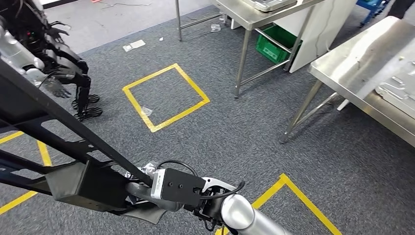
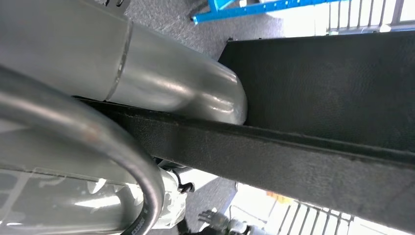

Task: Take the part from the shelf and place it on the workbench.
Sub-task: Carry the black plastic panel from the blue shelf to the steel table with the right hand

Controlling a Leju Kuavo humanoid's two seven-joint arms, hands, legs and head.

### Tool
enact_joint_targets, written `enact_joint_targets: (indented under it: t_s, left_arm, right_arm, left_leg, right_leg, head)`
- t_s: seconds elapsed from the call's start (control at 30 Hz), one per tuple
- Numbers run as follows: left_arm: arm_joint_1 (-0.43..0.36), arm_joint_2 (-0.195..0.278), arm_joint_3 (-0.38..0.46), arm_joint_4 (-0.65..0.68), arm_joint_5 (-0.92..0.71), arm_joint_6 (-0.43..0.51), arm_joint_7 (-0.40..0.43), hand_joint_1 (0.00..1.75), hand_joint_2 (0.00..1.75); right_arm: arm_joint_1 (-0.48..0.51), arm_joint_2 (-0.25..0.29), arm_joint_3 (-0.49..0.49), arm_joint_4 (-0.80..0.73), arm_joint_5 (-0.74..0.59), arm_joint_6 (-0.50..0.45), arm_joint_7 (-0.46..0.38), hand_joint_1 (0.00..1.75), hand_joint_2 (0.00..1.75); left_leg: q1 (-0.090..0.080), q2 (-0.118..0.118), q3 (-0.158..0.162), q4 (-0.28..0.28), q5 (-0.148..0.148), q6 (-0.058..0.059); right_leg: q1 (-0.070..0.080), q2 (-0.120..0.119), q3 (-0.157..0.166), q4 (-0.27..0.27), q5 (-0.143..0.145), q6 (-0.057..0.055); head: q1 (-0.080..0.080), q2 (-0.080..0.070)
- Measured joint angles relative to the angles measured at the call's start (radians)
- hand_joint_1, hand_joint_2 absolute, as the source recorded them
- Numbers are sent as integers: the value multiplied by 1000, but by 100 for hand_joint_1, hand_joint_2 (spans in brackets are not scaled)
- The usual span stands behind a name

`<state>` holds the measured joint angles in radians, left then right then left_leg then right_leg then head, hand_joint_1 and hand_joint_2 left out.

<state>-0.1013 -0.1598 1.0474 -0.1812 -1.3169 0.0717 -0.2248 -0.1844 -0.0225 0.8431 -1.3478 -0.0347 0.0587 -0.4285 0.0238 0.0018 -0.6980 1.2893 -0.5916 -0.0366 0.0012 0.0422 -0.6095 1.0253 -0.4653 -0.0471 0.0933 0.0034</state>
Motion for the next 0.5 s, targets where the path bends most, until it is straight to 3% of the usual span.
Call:
enact_joint_targets:
  t_s: [0.03, 0.1, 0.17, 0.23, 0.3, 0.37, 0.43, 0.47, 0.5]
  left_arm:
    - [0, 0, 0, 0, 0, 0, 1, 0, 175]
    - [-1, 0, 0, 0, 0, -1, 0, 0, 175]
    - [-1, 0, 0, 0, -1, -4, -8, 0, 175]
    - [-1, 0, 0, 0, -4, -7, -13, 0, 175]
    - [-1, -1, -1, 0, -9, -8, -9, 0, 175]
    - [-1, -1, -2, 0, -12, -8, -9, 0, 175]
    - [-1, -1, -3, 0, -14, -9, -9, 0, 175]
    - [-1, -1, -4, 0, -14, -9, -9, 0, 175]
    - [-2, -1, -5, 0, -15, -9, -9, 0, 175]
  right_arm:
    - [0, 0, 0, 0, 0, 0, 0, 175, 0]
    - [0, 0, 0, 0, 0, 0, 0, 175, 0]
    - [0, 0, 0, 0, 0, 0, 1, 175, 0]
    - [1, 0, -1, 0, 0, 0, 1, 175, 0]
    - [-1, -1, -1, 0, 1, 0, 2, 175, 0]
    - [-5, -1, -1, 0, 2, 0, 3, 175, 0]
    - [-5, -1, 0, 0, 3, -1, 6, 175, 0]
    - [-5, -1, 0, 0, 3, -2, 8, 175, 0]
    - [-5, -2, 0, 0, 3, -2, 10, 175, 0]
  left_leg:
    - [1, -7, 25, -63, 40, 2]
    - [4, -47, 77, -191, 96, 5]
    - [4, -75, 96, -240, 104, 7]
    - [2, -63, 97, -245, 106, 14]
    - [4, -45, 101, -252, 110, 26]
    - [3, -23, 103, -255, 109, 35]
    - [1, 1, 103, -255, 107, 38]
    - [1, 11, 104, -254, 106, 39]
    - [1, 21, 105, -254, 104, 38]
  right_leg:
    - [0, 11, 3, 0, -1, 1]
    - [1, 31, 5, 3, -4, 5]
    - [0, 45, -1, 5, -3, 14]
    - [-2, 55, -6, 4, -1, 23]
    - [-2, 28, -21, 34, -22, 30]
    - [-3, -10, -71, 135, -75, 35]
    - [-8, -20, -133, 254, -116, 38]
    - [-9, -22, -149, 280, -116, 39]
    - [-11, -25, -142, 263, -96, 41]
  head:
    - [0, 0]
    - [0, 0]
    - [-1, 0]
    - [0, 0]
    - [3, 0]
    - [7, 0]
    - [7, 0]
    - [7, 0]
    - [7, 0]
